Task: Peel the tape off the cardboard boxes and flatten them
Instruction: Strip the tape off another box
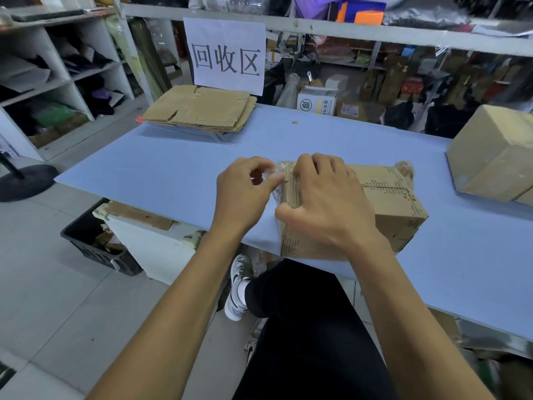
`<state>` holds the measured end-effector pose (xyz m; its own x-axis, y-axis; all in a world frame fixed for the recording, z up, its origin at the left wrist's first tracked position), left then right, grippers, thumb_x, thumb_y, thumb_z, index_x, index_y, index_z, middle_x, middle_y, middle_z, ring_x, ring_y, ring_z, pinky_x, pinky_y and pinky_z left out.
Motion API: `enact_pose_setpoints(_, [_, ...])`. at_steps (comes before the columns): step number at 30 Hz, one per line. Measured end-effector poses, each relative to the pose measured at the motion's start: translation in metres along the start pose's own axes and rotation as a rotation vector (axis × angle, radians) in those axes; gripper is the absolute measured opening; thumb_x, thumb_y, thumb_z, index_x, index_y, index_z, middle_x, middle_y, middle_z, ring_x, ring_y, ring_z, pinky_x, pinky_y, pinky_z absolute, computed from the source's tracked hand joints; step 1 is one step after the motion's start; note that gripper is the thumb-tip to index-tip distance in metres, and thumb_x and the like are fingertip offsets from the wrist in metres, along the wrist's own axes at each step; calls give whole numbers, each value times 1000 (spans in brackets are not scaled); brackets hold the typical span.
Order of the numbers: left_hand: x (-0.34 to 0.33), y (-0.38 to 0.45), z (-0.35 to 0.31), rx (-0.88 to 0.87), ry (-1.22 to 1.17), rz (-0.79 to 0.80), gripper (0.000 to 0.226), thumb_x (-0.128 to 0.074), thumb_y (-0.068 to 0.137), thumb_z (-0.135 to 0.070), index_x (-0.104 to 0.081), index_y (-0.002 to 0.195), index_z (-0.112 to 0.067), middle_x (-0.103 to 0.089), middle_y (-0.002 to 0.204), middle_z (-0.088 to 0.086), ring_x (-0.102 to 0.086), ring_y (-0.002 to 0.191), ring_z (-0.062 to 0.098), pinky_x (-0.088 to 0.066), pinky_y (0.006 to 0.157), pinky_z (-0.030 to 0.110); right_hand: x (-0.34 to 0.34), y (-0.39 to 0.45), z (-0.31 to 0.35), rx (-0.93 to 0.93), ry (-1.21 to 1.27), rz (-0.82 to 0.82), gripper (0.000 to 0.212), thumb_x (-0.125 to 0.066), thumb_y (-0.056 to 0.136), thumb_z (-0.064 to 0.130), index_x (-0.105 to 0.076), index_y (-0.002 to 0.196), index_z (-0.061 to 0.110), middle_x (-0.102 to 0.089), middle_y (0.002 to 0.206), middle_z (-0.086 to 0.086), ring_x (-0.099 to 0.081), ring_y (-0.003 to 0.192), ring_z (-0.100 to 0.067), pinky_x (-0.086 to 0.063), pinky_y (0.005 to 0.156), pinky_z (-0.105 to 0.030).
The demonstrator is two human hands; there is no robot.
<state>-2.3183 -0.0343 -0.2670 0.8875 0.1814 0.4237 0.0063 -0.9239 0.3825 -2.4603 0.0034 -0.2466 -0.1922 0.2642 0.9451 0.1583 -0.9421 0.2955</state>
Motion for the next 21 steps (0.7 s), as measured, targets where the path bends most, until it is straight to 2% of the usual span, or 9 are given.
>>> enact_pose_setpoints(2, [-3,-1,3,76,-106,-11,10,-76,86,-29,-72,88,-21,-72,87,-8,-67,85,9,-56,86,35,0,-1,0,1,-4,-6,47,-39,69,58,-35,99,22,-47,107,-1,-42,107,-26,-31,90,-37])
enact_pose_setpoints(6, [-13,15,10,212,-259,3,31,-80,75,-41,-66,77,-13,-66,65,-6,-65,69,17,-58,81,51,1,-2,0,8,-15,-8,46,-39,70,58,-34,100,22,-47,107,-1,-42,107,-26,-31,90,-36])
enact_pose_setpoints(9, [-16,25,10,212,-211,8,24,-77,82,-32,-64,71,-16,-63,56,-8,-64,64,17,-59,77,50,1,0,-1,4,-10,-5,50,-31,67,60,-34,100,23,-48,108,-1,-42,107,-26,-31,90,-37])
enact_pose_setpoints(13, [-20,29,16,240,-209,5,22,-73,89,-22,-66,70,-15,-67,61,-5,-66,65,15,-60,78,49,1,1,-1,3,-6,-17,50,-33,67,60,-36,100,22,-48,106,-1,-43,107,-26,-32,90,-37])
enact_pose_setpoints(15, [-22,31,23,280,-244,-3,22,-73,89,-24,-66,70,-14,-68,66,-2,-69,70,20,-60,78,51,0,0,-1,8,-10,-23,48,-38,69,58,-38,100,21,-49,105,-2,-43,106,-27,-33,90,-38])
enact_pose_setpoints(17, [-23,33,28,338,-295,-13,18,-75,87,-25,-65,79,-13,-71,80,7,-72,80,29,-60,79,52,0,1,-1,12,-11,-14,48,-40,70,57,-39,101,20,-49,107,-1,-43,107,-26,-33,90,-37])
enact_pose_setpoints(19, [-24,35,34,436,-382,-23,22,-77,87,-20,-56,90,-14,-70,94,15,-72,82,33,-61,77,47,0,1,-2,15,-16,-4,49,-39,70,57,-39,102,20,-49,108,-1,-43,107,-26,-32,89,-36])
enact_pose_setpoints(21, [-25,39,36,476,-395,-22,24,-77,87,-14,-54,91,-14,-69,97,20,-69,75,30,-61,72,41,2,2,-2,18,-15,3,52,-33,68,59,-39,103,21,-50,109,-1,-43,108,-25,-32,89,-36])
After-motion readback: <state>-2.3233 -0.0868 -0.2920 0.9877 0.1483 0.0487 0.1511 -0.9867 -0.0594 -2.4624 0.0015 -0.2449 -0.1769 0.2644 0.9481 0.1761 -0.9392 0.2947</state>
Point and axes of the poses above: each hand's wrist, its own y-axis towards the middle knuckle, its own x-axis out of the back of the hand, z = x × y, the point moved 6 cm from there along y, towards the middle knuckle
